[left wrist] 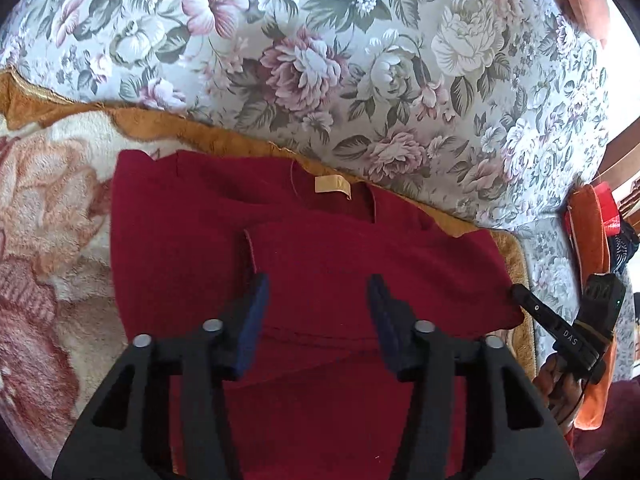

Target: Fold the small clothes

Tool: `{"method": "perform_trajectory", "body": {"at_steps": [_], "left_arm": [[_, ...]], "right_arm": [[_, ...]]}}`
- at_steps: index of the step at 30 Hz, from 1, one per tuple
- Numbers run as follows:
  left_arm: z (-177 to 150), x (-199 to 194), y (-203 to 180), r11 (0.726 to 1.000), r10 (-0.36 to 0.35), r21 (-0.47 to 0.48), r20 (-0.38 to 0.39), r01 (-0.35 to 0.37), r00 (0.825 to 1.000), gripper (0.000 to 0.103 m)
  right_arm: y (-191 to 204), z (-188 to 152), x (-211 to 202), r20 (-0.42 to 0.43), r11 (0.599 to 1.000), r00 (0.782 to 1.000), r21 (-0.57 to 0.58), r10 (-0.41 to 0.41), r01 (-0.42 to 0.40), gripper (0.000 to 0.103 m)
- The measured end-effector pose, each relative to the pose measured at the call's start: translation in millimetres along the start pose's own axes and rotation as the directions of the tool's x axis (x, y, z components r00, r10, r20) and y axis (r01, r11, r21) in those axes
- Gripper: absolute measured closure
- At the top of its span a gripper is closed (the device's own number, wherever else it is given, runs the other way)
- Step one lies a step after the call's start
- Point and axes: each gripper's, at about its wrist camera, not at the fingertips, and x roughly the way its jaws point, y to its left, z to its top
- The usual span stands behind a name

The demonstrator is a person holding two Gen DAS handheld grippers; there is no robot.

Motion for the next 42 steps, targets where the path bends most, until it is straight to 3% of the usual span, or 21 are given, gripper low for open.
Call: {"method": "perform_trajectory", "body": {"at_steps": [7, 11, 15, 21, 27, 30, 37, 39, 40, 42], "left_arm": [[-7.8, 44.5, -4.3, 0.998, 0.014, -0.057, -0.08, -0.019, 0.997, 0.046], [-3.9, 28.7, -1.8, 0.995, -0.014, -0.102, -0.057, 0.008, 0.998, 0.046], [-2.4, 4.1, -1.3, 0.998, 0.051, -0.044, 0.002, -0.051, 0.999, 0.046], [-6.1, 33.6, 16.7, 0.989, 0.092, -0.111, -0.065, -0.099, 0.994, 0.046], [-3.9, 35.9, 21.2, 0.98, 0.09, -0.175, -0.048, -0.097, 0.995, 0.043], [-3.8, 31.1, 21.4, 0.98, 0.12, -0.153, -0.048, -0.126, 0.992, 0.043], [-6.6, 43.9, 14.4, 0.984, 0.013, -0.175, -0.052, -0.022, 0.999, 0.042], [-5.3, 44.8, 11.5, 0.984, -0.017, -0.178, -0.055, 0.007, 0.998, 0.088], [-4.2, 45.6, 11.6, 0.982, -0.052, -0.187, -0.066, 0.039, 0.996, 0.089], [-1.8, 36.8, 9.8, 0.982, -0.055, -0.185, -0.025, 0.049, 0.998, 0.09]], "right_arm": [[-20.6, -2.3, -4.4, 0.004, 0.999, 1.0, 0.039, -0.003, 0.003, 0.098], [-24.1, -3.4, -12.0, 0.008, 0.999, 1.0, 0.045, -0.007, 0.007, 0.098], [-23.8, -3.5, -15.3, 0.007, 1.0, 1.0, 0.012, -0.019, 0.019, 0.098], [-28.2, -3.4, -13.4, 0.013, 0.998, 1.0, 0.061, 0.009, -0.01, 0.098], [-29.1, -1.4, -17.4, 0.012, 0.999, 1.0, 0.05, -0.007, 0.007, 0.098], [-32.9, -1.4, -19.3, 0.018, 0.998, 1.0, 0.065, -0.003, 0.002, 0.098], [-35.0, -2.9, -13.8, 0.017, 0.996, 1.0, 0.09, 0.001, -0.002, 0.098], [-33.5, -2.4, -14.6, 0.021, 0.996, 1.0, 0.092, 0.011, -0.013, 0.098], [-32.1, -1.9, -15.5, 0.025, 0.996, 1.0, 0.087, 0.012, -0.014, 0.098], [-28.9, 0.8, -18.3, 0.037, 0.997, 0.999, 0.078, 0.006, -0.009, 0.098]]}}
